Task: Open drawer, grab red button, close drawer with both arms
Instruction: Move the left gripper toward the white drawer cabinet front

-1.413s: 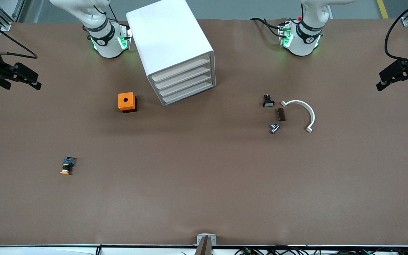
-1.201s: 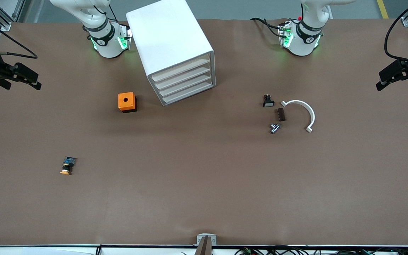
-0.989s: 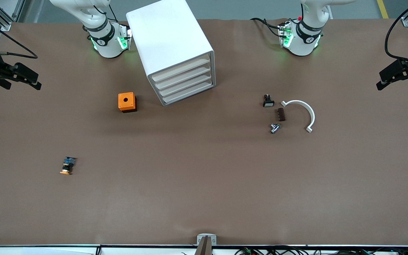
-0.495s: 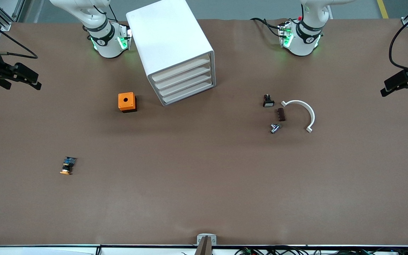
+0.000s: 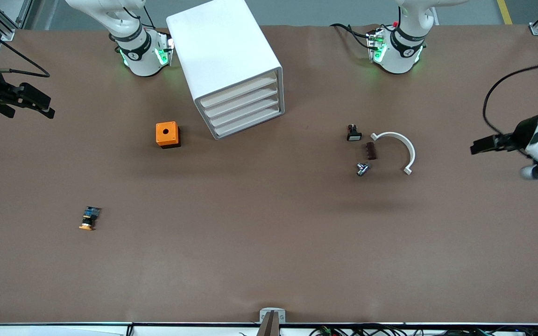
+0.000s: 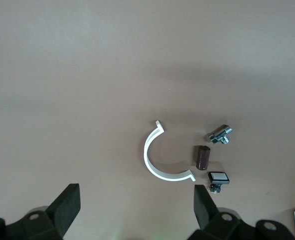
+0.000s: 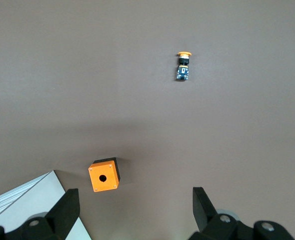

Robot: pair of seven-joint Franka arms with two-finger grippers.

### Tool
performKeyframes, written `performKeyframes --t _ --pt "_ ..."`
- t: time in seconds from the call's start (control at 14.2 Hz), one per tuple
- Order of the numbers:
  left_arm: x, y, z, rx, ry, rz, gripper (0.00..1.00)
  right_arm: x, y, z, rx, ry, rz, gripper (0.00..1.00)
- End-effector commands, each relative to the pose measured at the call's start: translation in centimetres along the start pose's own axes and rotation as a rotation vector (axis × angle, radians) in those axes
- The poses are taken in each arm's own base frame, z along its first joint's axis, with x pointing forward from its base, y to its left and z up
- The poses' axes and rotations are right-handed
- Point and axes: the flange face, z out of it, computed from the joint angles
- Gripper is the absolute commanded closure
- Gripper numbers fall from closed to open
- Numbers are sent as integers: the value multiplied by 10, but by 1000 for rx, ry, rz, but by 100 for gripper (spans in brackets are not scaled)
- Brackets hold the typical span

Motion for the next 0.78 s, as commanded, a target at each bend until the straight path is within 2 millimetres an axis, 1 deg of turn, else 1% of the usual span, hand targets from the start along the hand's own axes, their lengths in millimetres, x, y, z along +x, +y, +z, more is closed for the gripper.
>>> performKeyframes --t 0.0,0.21,0.42,0.57,0.64,0.71 --pt "22 34 32 55 -49 -23 0 -8 0 -3 7 6 -12 0" --pt "31 78 77 143 -100 -47 0 -8 -1 -4 7 7 -14 0" --pt "28 131 110 186 -128 -114 0 -7 -1 -4 7 9 -11 0" --pt "20 159 120 210 -128 -165 0 -7 -1 -4 7 16 -12 0" --pt "15 178 127 224 -129 -177 0 -7 -1 -4 7 18 -14 0" --pt "11 192 133 226 -132 -201 0 -7 -1 -4 7 18 -14 0"
